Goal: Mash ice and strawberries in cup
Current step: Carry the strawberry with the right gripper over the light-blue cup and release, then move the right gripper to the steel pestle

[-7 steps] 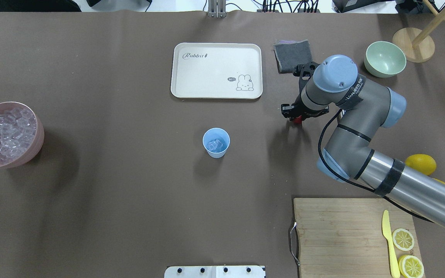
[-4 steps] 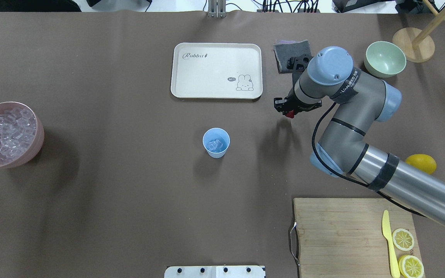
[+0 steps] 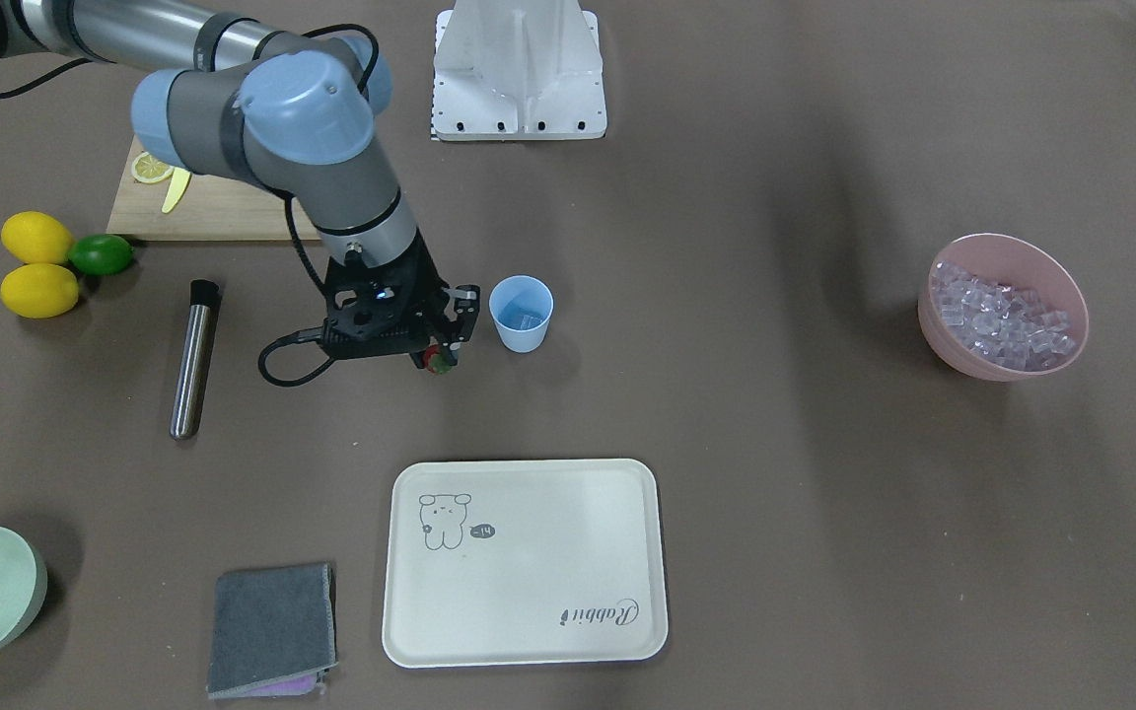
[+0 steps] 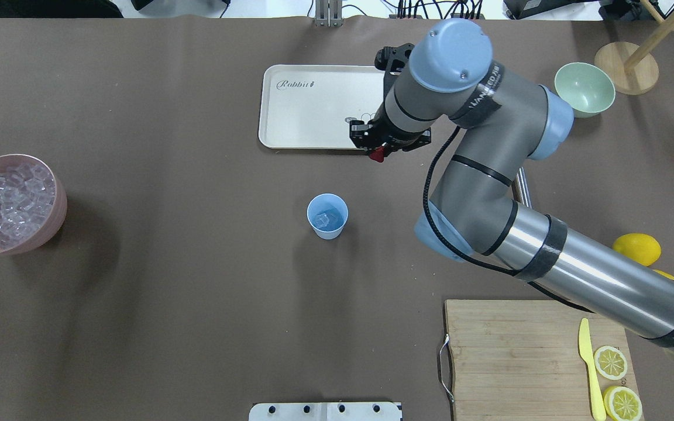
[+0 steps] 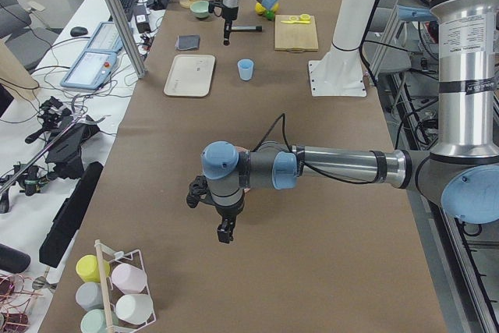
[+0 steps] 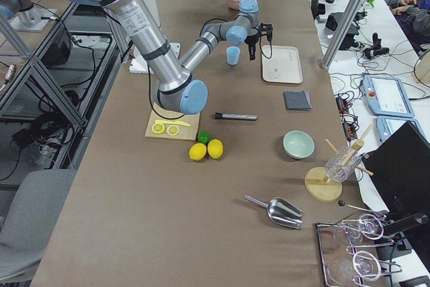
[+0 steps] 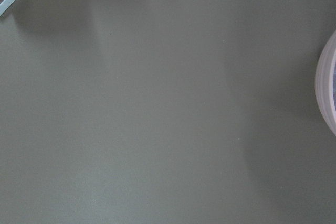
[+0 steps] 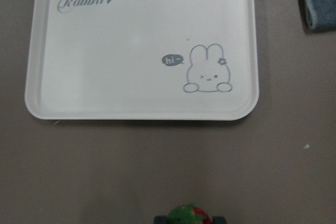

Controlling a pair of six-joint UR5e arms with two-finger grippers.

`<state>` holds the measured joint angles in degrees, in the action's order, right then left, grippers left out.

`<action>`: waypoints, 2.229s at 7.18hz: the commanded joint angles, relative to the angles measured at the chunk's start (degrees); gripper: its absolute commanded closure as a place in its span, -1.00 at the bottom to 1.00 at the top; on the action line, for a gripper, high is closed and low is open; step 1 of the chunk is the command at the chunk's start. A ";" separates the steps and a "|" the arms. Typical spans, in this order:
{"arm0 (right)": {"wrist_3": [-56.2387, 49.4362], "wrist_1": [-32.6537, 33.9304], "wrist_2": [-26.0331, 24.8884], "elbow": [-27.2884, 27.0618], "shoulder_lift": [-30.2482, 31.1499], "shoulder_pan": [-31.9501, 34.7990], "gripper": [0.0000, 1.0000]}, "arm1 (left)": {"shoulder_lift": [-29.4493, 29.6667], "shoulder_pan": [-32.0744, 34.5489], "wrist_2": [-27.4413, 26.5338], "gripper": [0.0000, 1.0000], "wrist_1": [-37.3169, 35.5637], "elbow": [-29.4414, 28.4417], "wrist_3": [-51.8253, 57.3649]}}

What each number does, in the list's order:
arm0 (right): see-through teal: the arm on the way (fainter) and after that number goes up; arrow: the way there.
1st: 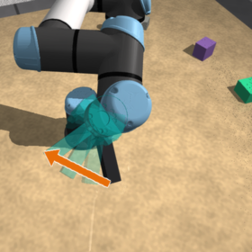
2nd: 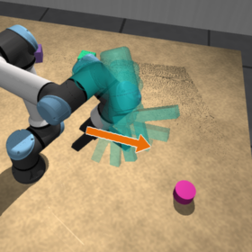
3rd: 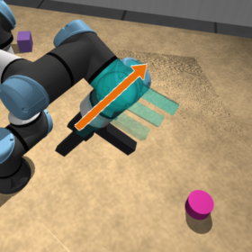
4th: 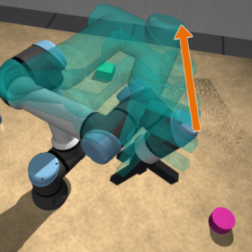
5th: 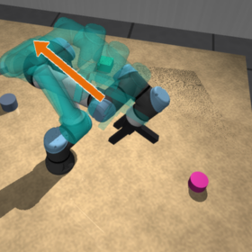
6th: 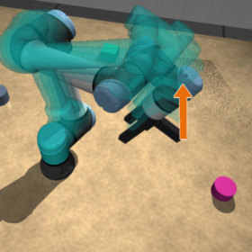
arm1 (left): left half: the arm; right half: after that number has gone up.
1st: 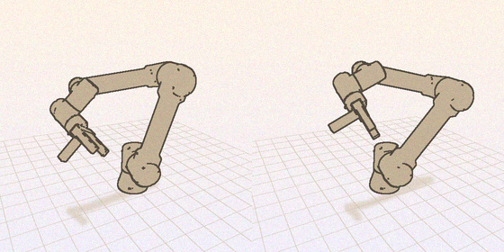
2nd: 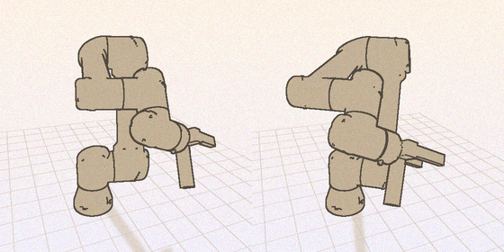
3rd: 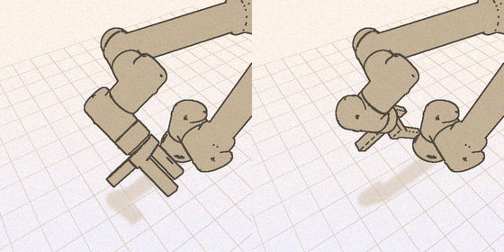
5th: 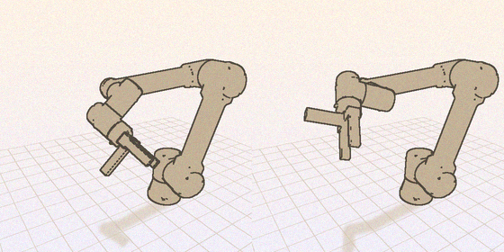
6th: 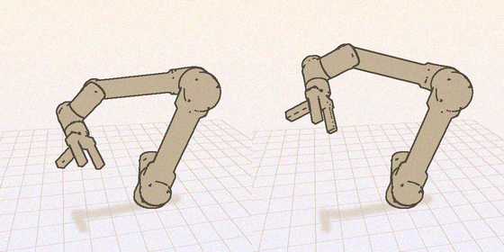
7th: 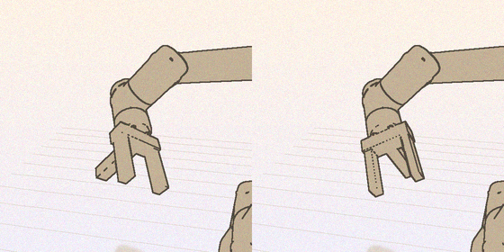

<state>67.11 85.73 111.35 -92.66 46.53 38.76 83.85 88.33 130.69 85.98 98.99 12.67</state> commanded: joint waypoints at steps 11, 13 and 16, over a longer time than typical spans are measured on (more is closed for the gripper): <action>6.63 5.41 0.23 1.26 -4.26 -6.79 -0.98 | -0.09 0.00 -0.09 -1.00 1.82 -0.20 -0.10; -0.69 11.26 9.71 1.17 -3.29 2.24 -1.00 | -0.09 0.00 0.00 -1.00 1.73 -0.20 -0.10; -13.11 16.04 10.98 -0.68 4.32 7.63 -1.00 | -0.09 0.00 -0.09 -1.00 1.82 -0.72 0.08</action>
<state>59.26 100.38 120.83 -93.10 47.30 43.86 83.76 88.33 130.68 87.73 98.68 12.64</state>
